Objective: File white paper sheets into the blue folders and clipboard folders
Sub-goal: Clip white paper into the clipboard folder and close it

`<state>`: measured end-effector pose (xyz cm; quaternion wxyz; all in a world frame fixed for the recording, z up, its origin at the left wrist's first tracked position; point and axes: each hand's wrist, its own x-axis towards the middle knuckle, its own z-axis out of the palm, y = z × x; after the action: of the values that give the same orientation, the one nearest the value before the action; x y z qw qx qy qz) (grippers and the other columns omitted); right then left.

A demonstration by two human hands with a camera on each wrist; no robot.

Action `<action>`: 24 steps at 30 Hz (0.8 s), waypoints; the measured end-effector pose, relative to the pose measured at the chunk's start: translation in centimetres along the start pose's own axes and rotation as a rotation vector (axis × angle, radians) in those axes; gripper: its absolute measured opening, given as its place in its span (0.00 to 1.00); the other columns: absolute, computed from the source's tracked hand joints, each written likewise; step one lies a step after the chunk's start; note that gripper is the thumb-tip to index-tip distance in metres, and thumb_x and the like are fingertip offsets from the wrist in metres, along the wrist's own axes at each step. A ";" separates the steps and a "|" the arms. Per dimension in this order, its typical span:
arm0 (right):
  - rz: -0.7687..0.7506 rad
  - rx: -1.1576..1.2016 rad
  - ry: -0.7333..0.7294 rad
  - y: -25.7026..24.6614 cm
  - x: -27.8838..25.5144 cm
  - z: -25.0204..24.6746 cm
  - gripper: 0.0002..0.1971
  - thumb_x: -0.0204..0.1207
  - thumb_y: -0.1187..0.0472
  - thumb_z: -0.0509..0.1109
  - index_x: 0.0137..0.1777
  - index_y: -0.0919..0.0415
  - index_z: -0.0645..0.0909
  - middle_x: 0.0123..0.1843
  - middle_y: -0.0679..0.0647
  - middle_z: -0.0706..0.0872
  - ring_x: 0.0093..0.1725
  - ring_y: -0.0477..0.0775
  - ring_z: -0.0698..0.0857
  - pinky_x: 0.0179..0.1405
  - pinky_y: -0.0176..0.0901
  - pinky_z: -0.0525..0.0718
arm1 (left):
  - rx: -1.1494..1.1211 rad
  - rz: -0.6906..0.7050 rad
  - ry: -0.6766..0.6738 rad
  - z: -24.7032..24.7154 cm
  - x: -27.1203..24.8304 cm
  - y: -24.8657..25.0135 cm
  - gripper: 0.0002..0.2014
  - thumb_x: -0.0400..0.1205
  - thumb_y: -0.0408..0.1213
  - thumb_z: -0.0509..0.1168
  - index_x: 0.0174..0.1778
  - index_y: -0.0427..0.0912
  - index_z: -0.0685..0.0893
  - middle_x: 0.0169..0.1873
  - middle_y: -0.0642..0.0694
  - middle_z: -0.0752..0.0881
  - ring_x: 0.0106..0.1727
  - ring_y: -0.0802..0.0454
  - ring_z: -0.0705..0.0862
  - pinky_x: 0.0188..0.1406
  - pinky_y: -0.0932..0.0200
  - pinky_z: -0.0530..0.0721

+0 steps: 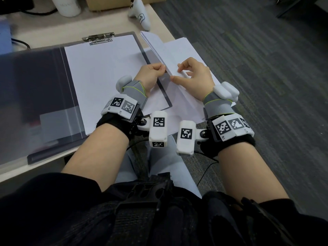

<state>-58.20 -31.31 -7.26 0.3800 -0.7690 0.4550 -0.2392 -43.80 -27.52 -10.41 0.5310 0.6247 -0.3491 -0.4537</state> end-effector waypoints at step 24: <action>0.193 -0.516 -0.152 -1.5 -1.1 -1.4 0.38 0.68 0.53 0.76 0.75 0.61 0.63 0.65 0.60 0.80 0.62 0.64 0.81 0.48 0.48 0.77 | -0.007 -0.040 0.064 0.8 0.1 0.6 0.12 0.79 0.34 0.60 0.31 0.43 0.83 0.30 0.49 0.87 0.45 0.46 0.81 0.52 0.56 0.77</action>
<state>-58.96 -30.37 -5.21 0.2256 -0.8091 0.5422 -0.0200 -44.51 -27.97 -9.85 0.5350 0.6438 -0.3177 -0.4454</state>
